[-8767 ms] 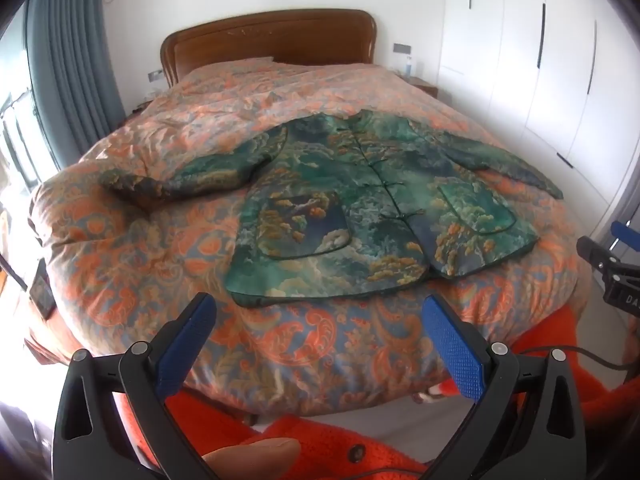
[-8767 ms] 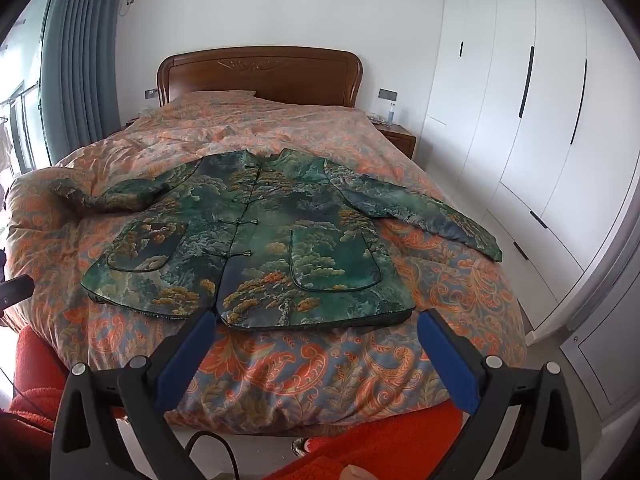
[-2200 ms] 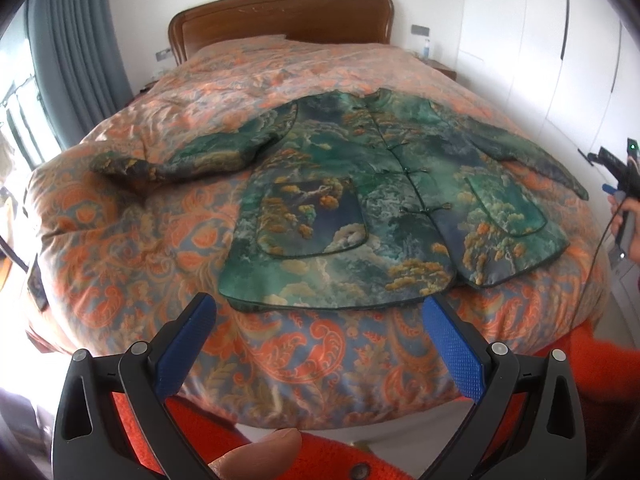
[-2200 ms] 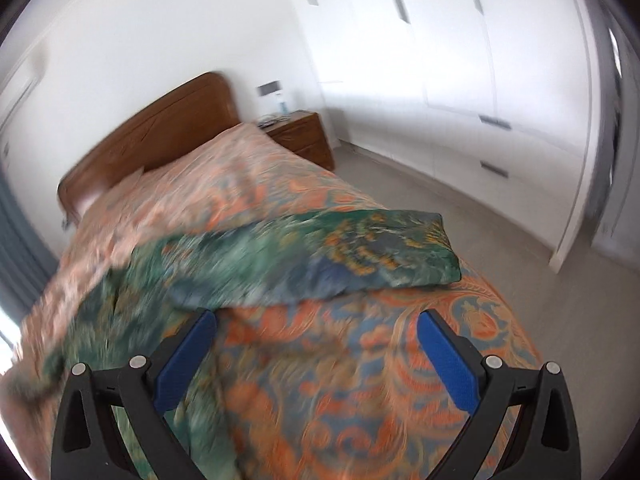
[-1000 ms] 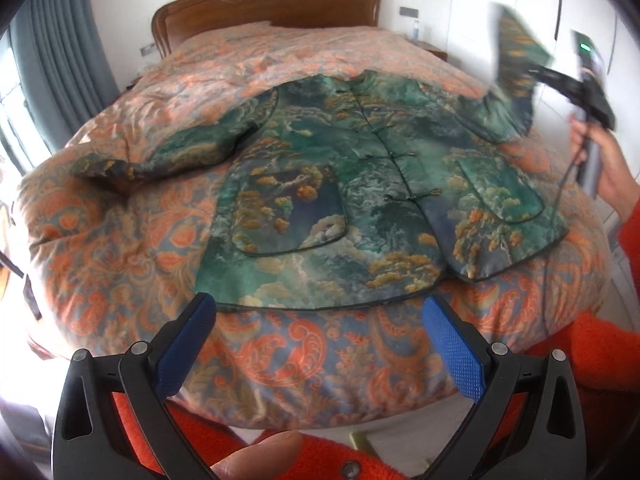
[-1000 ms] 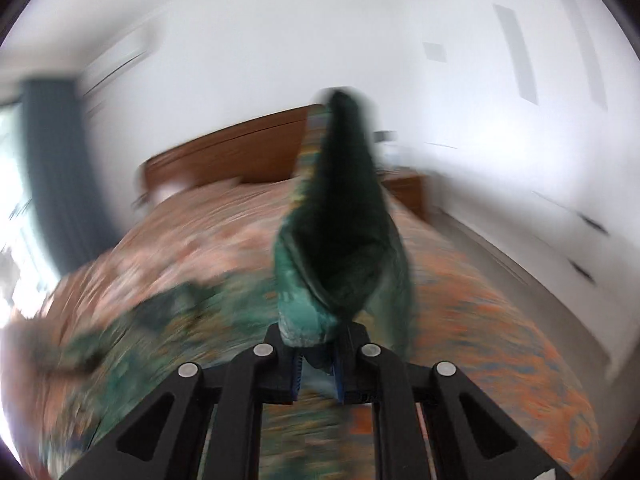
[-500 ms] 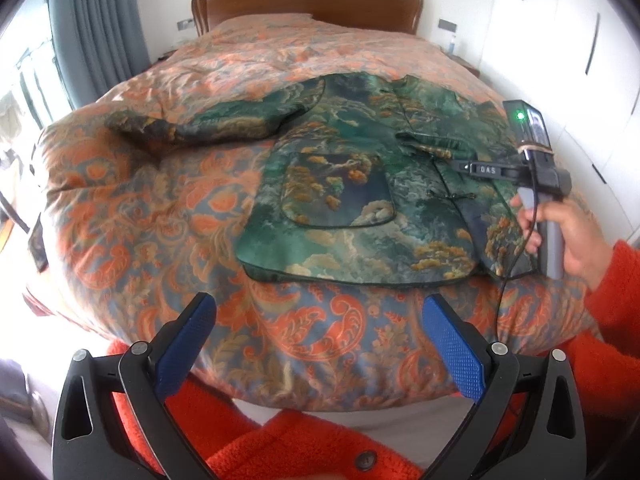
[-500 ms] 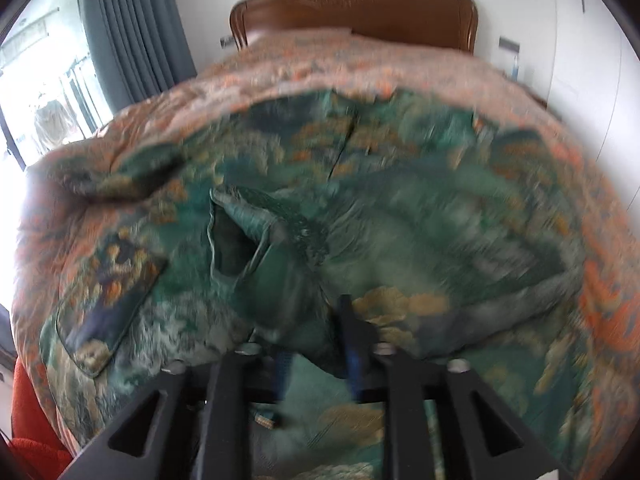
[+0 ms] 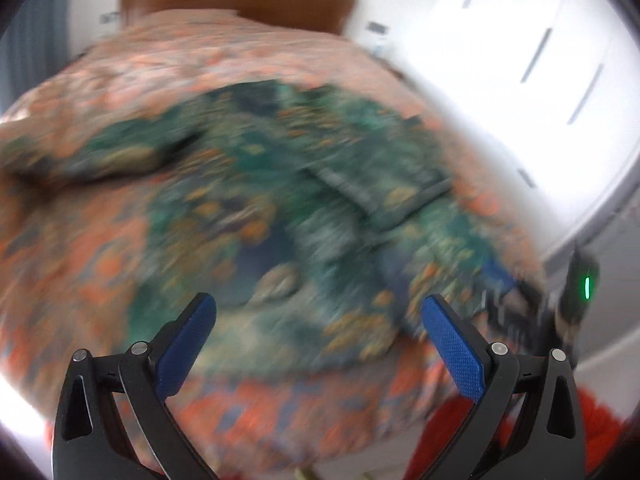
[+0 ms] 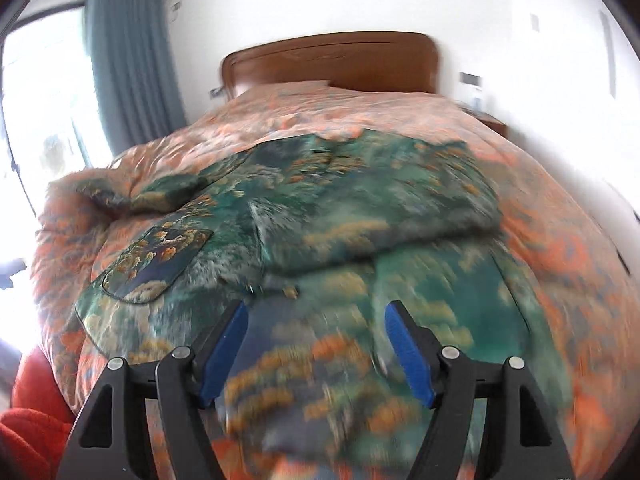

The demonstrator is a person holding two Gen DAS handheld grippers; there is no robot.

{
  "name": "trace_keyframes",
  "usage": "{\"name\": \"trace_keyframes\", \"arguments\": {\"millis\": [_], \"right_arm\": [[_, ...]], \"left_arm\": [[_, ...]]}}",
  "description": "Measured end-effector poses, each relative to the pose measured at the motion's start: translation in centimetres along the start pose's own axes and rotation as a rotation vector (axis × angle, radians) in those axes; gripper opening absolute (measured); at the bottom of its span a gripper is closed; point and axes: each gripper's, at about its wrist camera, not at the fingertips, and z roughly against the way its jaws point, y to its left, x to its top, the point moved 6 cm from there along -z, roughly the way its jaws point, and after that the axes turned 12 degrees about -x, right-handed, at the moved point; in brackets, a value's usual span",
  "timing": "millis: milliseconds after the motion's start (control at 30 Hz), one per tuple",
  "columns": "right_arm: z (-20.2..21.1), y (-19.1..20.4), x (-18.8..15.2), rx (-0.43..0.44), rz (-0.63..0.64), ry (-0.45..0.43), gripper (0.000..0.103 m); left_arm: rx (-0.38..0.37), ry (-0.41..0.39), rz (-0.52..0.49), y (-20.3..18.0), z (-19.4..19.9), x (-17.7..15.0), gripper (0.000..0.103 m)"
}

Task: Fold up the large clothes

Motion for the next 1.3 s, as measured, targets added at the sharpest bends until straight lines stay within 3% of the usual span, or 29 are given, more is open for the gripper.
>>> {"name": "trace_keyframes", "arguments": {"millis": [100, 233, 400, 500, 600, 700, 767, 867, 1000, 1167, 1300], "right_arm": [[1.3, -1.8, -1.7, -0.011, -0.095, 0.021, 0.073], [2.7, -3.0, -3.0, -0.046, -0.098, 0.019, 0.073], [3.5, -3.0, -3.6, -0.043, -0.075, 0.01, 0.073], [3.9, -2.5, -4.0, -0.032, -0.061, -0.004, 0.073], [4.0, -2.0, -4.6, -0.022, -0.041, -0.011, 0.073], [3.4, -1.6, -5.2, -0.012, -0.026, 0.01, 0.073], [3.0, -1.6, -5.3, -0.006, -0.034, 0.021, 0.073], [2.7, -1.6, -5.3, -0.003, -0.045, 0.023, 0.073], [2.7, -1.5, -5.1, -0.009, -0.05, 0.021, 0.073], [2.3, -1.8, -4.8, -0.017, -0.072, 0.024, 0.073], [1.9, -2.4, -4.4, -0.033, -0.088, 0.032, 0.073]], "left_arm": [[-0.086, 0.043, 0.025, -0.2, -5.3, 3.0, 0.102], [-0.183, 0.114, 0.076, -0.8, -12.2, 5.5, 0.102], [-0.118, 0.183, 0.195, 0.8, -19.0, 6.1, 0.086], [-0.101, 0.21, 0.248, 1.7, -21.0, 5.7, 0.084], [-0.063, 0.209, 0.248, 1.9, -21.6, 5.6, 0.081], [-0.027, 0.204, 0.244, 1.9, -21.5, 6.0, 0.069], [0.007, 0.215, 0.218, 1.6, -21.5, 6.3, 0.039], [0.043, 0.229, 0.181, 1.6, -21.4, 7.0, 0.013], [0.048, 0.247, 0.129, 1.2, -20.9, 8.9, 0.008], [0.128, 0.142, -0.022, 0.5, -19.6, 15.2, 0.007], [0.195, 0.065, -0.035, 3.3, -19.3, 20.1, 0.007]]}}
